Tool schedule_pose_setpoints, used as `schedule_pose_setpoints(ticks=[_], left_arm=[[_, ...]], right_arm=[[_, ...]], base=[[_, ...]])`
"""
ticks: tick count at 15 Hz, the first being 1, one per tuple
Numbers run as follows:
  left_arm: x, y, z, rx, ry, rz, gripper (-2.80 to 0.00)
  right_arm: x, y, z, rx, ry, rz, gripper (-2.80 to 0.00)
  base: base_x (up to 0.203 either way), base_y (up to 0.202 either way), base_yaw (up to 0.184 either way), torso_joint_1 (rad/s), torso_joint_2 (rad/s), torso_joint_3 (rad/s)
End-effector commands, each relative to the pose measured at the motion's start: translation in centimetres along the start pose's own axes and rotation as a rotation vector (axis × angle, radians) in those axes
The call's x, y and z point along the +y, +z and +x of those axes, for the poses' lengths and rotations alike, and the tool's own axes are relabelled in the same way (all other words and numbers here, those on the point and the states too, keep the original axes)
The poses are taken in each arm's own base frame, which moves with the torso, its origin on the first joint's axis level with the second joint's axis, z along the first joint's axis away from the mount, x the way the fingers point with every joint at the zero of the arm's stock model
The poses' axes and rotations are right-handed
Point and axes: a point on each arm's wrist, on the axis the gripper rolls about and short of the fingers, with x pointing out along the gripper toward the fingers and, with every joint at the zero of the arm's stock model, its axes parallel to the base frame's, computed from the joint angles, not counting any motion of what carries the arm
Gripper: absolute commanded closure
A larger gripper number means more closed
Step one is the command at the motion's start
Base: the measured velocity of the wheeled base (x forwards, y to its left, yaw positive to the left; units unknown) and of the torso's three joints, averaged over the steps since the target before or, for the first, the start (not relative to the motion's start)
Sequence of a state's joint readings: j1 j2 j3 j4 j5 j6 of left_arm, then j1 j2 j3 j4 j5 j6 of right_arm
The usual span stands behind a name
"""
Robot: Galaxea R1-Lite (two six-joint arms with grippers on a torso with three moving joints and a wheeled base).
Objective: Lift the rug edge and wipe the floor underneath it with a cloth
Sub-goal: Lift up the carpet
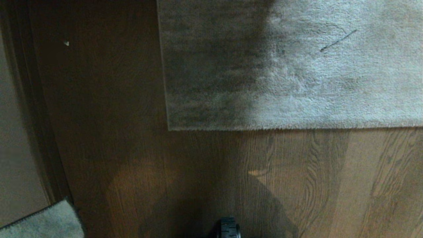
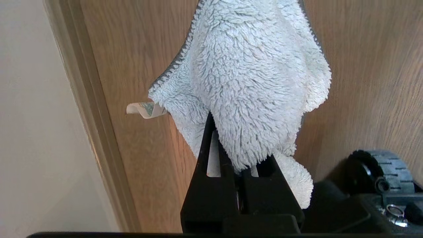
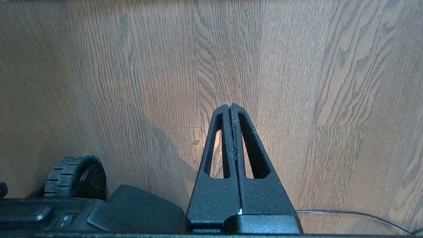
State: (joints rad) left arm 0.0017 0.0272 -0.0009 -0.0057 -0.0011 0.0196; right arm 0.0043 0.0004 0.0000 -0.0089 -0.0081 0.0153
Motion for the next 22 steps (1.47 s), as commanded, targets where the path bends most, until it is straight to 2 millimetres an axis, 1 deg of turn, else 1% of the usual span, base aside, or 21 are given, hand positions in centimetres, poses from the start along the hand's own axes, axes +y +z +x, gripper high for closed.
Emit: schedule_pose_setpoints(ticks=[1,22], left_arm=[[0.0,-0.08,-0.2,-0.027,0.001,0.002,0.0],[0.0,-0.08,-0.2,-0.027,0.0,0.002,0.0]], right_arm=[[0.0,0.0,0.0,-0.001,0.001,0.0,0.0],[0.0,0.0,0.0,-0.001,0.001,-0.001,0.0]], base=[[0.0,0.0,0.0,0.0,0.0,0.0],[0.0,0.0,0.0,0.0,0.0,0.0]])
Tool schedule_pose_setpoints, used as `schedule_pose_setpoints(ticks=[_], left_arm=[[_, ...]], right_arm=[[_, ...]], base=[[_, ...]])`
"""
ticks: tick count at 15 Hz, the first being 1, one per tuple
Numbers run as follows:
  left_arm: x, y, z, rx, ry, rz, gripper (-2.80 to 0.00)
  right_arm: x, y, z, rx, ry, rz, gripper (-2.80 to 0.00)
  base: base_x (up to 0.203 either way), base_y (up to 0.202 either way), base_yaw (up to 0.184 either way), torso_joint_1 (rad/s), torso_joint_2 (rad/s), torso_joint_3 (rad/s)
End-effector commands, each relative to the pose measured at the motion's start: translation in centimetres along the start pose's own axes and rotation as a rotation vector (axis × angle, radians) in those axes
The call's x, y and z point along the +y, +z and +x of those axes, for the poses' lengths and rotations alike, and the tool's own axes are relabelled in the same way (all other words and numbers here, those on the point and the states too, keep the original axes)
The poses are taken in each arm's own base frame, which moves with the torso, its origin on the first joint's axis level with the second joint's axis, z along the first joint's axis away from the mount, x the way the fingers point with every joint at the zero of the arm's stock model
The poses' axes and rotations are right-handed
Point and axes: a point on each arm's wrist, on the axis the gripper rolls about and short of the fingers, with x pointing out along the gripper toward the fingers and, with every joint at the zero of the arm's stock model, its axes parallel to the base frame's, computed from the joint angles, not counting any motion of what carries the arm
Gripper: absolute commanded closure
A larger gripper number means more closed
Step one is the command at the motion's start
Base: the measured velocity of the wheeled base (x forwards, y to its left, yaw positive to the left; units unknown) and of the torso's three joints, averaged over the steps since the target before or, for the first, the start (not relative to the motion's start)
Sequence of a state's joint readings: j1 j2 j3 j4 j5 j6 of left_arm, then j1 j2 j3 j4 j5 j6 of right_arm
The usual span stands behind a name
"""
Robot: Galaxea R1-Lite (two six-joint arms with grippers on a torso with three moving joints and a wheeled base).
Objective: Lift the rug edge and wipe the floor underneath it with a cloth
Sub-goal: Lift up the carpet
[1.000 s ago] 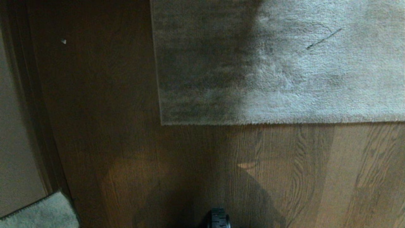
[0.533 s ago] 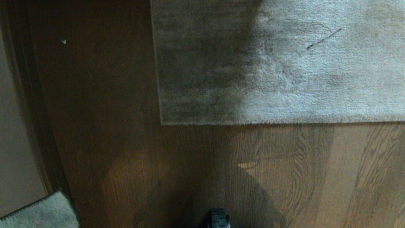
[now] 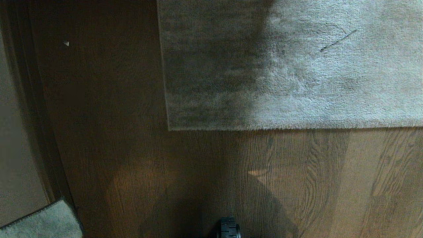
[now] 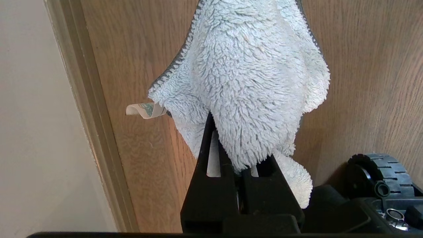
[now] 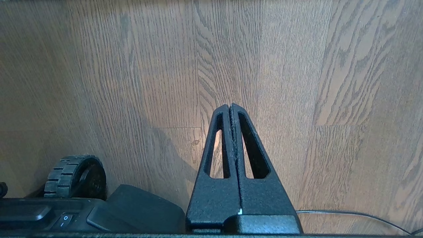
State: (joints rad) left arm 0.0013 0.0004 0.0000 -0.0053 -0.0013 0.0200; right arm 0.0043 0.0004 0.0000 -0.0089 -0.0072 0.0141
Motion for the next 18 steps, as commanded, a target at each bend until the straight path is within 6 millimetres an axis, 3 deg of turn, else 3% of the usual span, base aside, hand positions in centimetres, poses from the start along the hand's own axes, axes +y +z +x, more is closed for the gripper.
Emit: schedule_pose_setpoints(ticks=[1,9,13,16,18], left_arm=[[0.0,0.0,0.0,-0.001,0.001,0.001,0.0],[0.0,0.0,0.0,-0.001,0.001,0.0,0.0],[0.0,0.0,0.0,-0.001,0.0,0.0,0.0],[0.0,0.0,0.0,-0.001,0.0,0.0,0.0],[0.0,0.0,0.0,-0.001,0.001,0.001,0.0]], right_arm=[[0.0,0.0,0.0,-0.001,0.0,0.0,0.0],[0.1,0.7,-0.2,-0.034,0.024,-0.095,0.0],[0.4,4.9,0.6,-0.007,0.165,-0.096,0.0],[0.9,9.2,2.4,0.023,0.351,-0.107,0.0],[1.2,11.1,4.4,0.078,0.48,-0.116,0.0]], base=[[0.0,0.0,0.0,0.0,0.0,0.0],[0.0,0.0,0.0,0.0,0.0,0.0],[0.0,0.0,0.0,0.0,0.0,0.0],[0.0,0.0,0.0,0.0,0.0,0.0],[0.0,0.0,0.0,0.0,0.0,0.0]])
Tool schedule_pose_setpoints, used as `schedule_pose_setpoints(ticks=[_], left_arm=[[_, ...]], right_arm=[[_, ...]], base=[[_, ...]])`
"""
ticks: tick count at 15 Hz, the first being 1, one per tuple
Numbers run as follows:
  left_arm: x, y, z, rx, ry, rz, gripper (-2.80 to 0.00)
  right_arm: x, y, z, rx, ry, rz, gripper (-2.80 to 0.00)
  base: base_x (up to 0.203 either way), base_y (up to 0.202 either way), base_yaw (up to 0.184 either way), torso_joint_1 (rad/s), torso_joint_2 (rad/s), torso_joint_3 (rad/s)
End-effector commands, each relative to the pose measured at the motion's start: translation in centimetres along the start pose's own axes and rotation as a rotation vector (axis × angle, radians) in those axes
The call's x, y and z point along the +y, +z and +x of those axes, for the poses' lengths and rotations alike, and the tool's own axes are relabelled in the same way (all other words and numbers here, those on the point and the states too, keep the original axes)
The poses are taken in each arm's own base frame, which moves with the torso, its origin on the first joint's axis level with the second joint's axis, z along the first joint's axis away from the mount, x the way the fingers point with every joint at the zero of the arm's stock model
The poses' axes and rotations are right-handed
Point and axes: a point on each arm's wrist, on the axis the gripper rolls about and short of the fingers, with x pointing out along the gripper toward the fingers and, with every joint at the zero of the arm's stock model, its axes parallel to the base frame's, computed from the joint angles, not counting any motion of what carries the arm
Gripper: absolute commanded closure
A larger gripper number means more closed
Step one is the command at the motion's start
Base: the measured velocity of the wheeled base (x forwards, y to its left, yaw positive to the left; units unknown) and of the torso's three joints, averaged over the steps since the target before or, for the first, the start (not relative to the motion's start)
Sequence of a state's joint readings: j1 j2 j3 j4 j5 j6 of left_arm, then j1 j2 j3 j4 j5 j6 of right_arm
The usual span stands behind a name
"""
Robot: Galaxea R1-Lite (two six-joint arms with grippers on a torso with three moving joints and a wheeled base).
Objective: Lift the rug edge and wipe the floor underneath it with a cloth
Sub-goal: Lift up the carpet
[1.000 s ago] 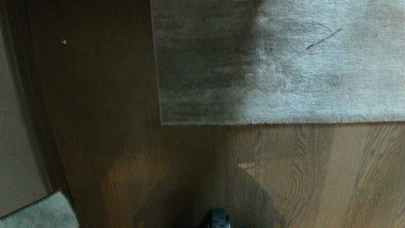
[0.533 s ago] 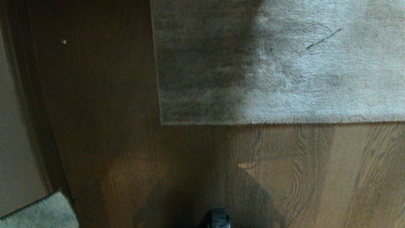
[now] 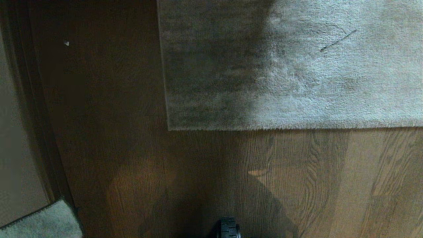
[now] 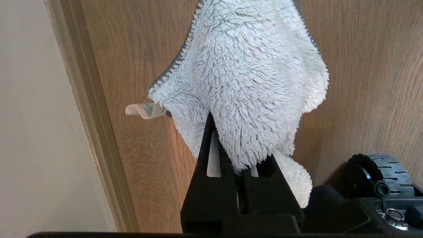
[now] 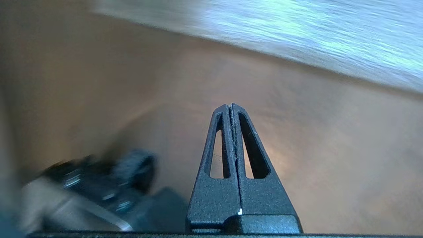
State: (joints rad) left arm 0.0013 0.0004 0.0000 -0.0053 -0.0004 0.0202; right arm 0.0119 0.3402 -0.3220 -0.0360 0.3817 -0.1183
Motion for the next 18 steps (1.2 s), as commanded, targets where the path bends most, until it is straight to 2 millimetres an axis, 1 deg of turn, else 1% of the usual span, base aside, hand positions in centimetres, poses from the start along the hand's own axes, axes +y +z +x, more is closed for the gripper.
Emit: schedule_pose_setpoints(ticks=[1,3,5,7,10,12,13,15,17,18], left_arm=[[0.0,0.0,0.0,-0.002,0.0,0.0,0.0],[0.0,0.0,0.0,-0.001,-0.001,0.0,0.0],[0.0,0.0,0.0,-0.001,-0.001,0.0,0.0],[0.0,0.0,0.0,-0.002,-0.001,0.0,0.0],[0.0,0.0,0.0,-0.001,-0.001,0.001,0.0],[0.0,0.0,0.0,-0.001,-0.001,0.001,0.0],[0.0,0.0,0.0,-0.001,0.0,0.001,0.0],[0.0,0.0,0.0,-0.001,-0.001,0.0,0.0],[0.0,0.0,0.0,-0.001,0.0,0.0,0.0],[0.0,0.0,0.0,-0.001,-0.001,0.0,0.0]], right_arm=[[-1.4,1.4,3.8,0.135,0.159,0.044,0.0],[-2.0,1.2,6.1,0.213,0.286,0.064,0.0],[-2.1,0.4,8.3,0.303,0.432,0.113,0.0],[-1.4,-1.0,10.4,0.43,0.565,0.198,0.0],[-0.8,-4.0,14.0,0.651,0.638,0.317,0.0],[-0.7,-6.5,16.3,0.769,0.639,0.383,0.0],[-0.6,-7.8,17.4,0.792,0.621,0.41,0.0],[-0.7,-9.6,19.6,0.753,0.524,0.446,0.0],[-0.8,-10.4,21.7,0.667,0.389,0.519,0.0],[-0.8,-10.4,22.5,0.628,0.308,0.579,0.0]], base=[[0.0,0.0,0.0,0.0,0.0,0.0],[0.0,0.0,0.0,0.0,0.0,0.0],[0.0,0.0,0.0,0.0,0.0,0.0],[0.0,0.0,0.0,0.0,0.0,0.0],[0.0,0.0,0.0,0.0,0.0,0.0],[0.0,0.0,0.0,0.0,0.0,0.0],[0.0,0.0,0.0,0.0,0.0,0.0],[0.0,0.0,0.0,0.0,0.0,0.0],[0.0,0.0,0.0,0.0,0.0,0.0],[0.0,0.0,0.0,0.0,0.0,0.0]])
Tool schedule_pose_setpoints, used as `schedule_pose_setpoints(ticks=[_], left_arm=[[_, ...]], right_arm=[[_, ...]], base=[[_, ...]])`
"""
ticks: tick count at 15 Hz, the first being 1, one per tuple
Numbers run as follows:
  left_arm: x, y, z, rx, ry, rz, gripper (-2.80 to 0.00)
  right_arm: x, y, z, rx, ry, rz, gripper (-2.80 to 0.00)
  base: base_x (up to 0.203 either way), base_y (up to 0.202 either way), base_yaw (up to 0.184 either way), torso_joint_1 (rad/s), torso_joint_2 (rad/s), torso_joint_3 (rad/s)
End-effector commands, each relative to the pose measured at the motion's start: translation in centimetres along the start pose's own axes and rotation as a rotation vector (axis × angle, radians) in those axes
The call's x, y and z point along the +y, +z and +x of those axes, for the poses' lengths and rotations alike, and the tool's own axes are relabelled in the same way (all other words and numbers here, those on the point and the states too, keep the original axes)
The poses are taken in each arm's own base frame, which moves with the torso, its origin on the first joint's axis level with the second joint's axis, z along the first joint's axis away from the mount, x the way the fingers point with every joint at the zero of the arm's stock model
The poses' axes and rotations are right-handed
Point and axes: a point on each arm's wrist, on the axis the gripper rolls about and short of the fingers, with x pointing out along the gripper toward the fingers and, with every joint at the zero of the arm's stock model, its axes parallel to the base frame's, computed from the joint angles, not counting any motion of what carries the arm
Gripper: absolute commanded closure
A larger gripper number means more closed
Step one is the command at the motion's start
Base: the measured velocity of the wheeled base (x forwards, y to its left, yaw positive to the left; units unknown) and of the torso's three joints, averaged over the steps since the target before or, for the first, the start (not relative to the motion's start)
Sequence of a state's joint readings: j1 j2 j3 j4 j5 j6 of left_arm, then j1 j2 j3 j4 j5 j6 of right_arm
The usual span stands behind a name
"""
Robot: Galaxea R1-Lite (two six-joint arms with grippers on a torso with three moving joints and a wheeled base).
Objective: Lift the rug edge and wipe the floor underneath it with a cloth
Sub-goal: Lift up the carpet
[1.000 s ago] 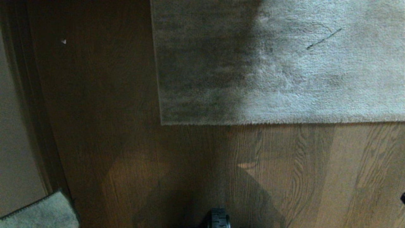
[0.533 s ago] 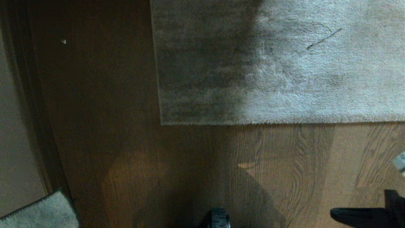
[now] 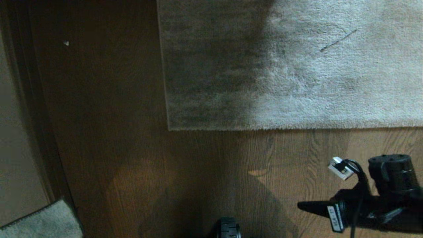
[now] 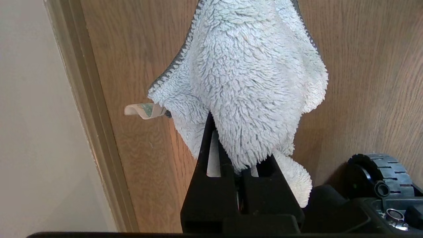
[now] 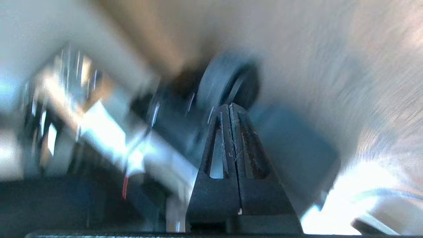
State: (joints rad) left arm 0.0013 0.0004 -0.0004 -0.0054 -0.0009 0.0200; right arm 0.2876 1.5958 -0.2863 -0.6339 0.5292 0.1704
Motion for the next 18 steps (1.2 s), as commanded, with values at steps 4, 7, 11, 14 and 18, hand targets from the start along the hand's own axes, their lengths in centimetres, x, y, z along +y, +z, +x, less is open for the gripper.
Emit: schedule_pose_setpoints(ticks=[4,7,11,14,18], left_arm=[[0.0,0.0,0.0,-0.002,0.001,0.0,0.0],[0.0,0.0,0.0,-0.001,0.001,0.0,0.0],[0.0,0.0,0.0,-0.001,0.0,0.0,0.0],[0.0,0.0,0.0,-0.001,0.0,0.0,0.0],[0.0,0.0,0.0,-0.001,0.001,0.0,0.0]], right_arm=[[-1.0,1.3,2.2,-0.232,-0.178,0.281,-2.8],[-0.5,2.7,1.8,-0.43,-0.14,0.472,-2.8],[0.8,3.1,2.6,-0.562,-0.021,0.644,-2.8],[2.1,2.8,4.9,-0.611,0.051,0.721,-2.8],[3.7,3.1,7.8,-0.678,0.034,0.737,-2.8]], base=[[0.0,0.0,0.0,0.0,0.0,0.0],[0.0,0.0,0.0,0.0,0.0,0.0],[0.0,0.0,0.0,0.0,0.0,0.0],[0.0,0.0,0.0,0.0,0.0,0.0],[0.0,0.0,0.0,0.0,0.0,0.0]])
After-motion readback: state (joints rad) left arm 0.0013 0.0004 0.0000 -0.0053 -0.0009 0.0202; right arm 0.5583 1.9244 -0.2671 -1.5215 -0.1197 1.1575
